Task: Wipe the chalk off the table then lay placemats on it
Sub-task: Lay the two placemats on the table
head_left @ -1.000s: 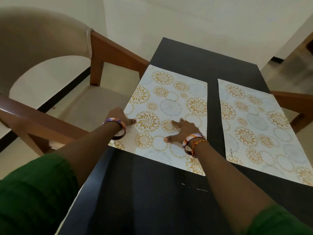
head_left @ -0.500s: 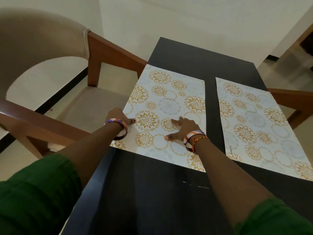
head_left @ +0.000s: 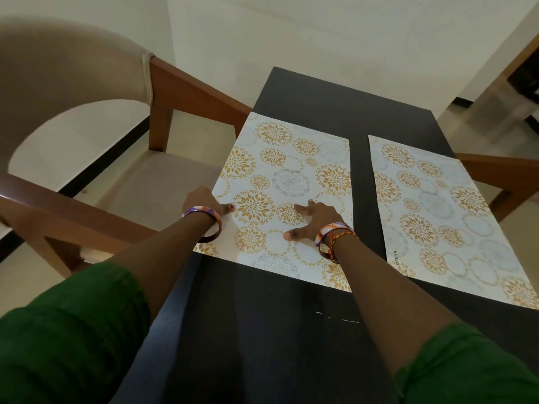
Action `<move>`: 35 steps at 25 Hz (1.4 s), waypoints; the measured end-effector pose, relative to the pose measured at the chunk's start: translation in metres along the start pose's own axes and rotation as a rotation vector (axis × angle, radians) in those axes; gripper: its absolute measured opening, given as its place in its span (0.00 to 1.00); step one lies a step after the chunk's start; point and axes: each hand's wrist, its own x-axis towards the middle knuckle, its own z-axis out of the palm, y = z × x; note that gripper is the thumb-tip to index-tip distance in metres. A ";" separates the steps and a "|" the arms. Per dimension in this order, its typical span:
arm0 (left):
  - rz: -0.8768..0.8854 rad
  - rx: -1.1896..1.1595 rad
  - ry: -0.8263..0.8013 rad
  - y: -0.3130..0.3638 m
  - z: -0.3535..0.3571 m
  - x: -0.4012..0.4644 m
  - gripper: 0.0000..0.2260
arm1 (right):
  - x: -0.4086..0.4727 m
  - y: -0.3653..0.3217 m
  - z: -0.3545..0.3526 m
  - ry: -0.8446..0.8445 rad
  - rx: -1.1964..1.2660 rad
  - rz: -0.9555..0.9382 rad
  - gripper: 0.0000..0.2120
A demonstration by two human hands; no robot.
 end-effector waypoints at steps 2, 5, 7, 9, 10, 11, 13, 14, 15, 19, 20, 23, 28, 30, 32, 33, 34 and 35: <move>0.005 0.010 0.014 0.001 0.000 -0.001 0.25 | 0.001 0.001 -0.001 0.001 0.004 0.003 0.43; -0.001 0.019 0.020 0.001 0.001 -0.001 0.25 | 0.003 0.001 -0.001 -0.006 0.000 -0.005 0.42; -0.006 0.024 0.023 0.001 0.002 0.000 0.25 | 0.003 0.000 -0.002 -0.003 0.021 -0.009 0.42; -0.005 0.030 0.028 0.001 0.002 -0.001 0.25 | -0.001 0.000 -0.002 0.006 0.021 -0.019 0.41; -0.005 0.035 0.030 0.001 0.002 -0.001 0.25 | -0.008 0.001 0.000 0.021 0.019 -0.026 0.40; -0.006 0.042 0.032 0.000 0.002 -0.002 0.26 | -0.016 0.002 0.004 0.048 0.025 -0.037 0.38; -0.011 0.044 0.034 -0.001 0.002 -0.003 0.26 | -0.037 0.015 0.013 0.123 0.022 -0.045 0.35; -0.009 0.042 0.046 -0.001 0.002 -0.005 0.26 | -0.047 0.027 0.016 0.173 -0.008 -0.022 0.34; 0.004 0.043 0.076 0.000 0.003 -0.007 0.26 | -0.055 0.044 0.017 0.234 -0.045 0.032 0.32; 0.261 0.193 0.204 0.019 0.021 -0.039 0.28 | -0.080 0.130 -0.003 0.315 -0.009 0.422 0.27; 0.367 0.224 0.182 0.027 0.031 -0.054 0.28 | -0.087 0.151 -0.005 0.281 0.001 0.483 0.26; 0.611 0.320 0.081 0.049 0.067 -0.105 0.27 | -0.105 0.191 -0.002 0.213 -0.032 0.468 0.25; 0.650 0.445 -0.022 0.077 0.106 -0.155 0.26 | -0.127 0.202 0.017 0.246 -0.107 0.362 0.25; 0.634 0.489 -0.042 0.084 0.117 -0.170 0.25 | -0.134 0.201 0.020 0.250 -0.111 0.345 0.26; 0.611 0.525 -0.059 0.089 0.127 -0.185 0.24 | -0.140 0.203 0.017 0.209 -0.097 0.330 0.26; 0.602 0.536 -0.065 0.091 0.132 -0.191 0.24 | -0.141 0.205 0.013 0.189 -0.093 0.309 0.27; 0.599 0.542 -0.071 0.092 0.136 -0.197 0.24 | -0.143 0.207 0.009 0.186 -0.085 0.282 0.27; 0.603 0.545 -0.074 0.092 0.140 -0.202 0.24 | -0.146 0.211 0.006 0.205 -0.073 0.258 0.27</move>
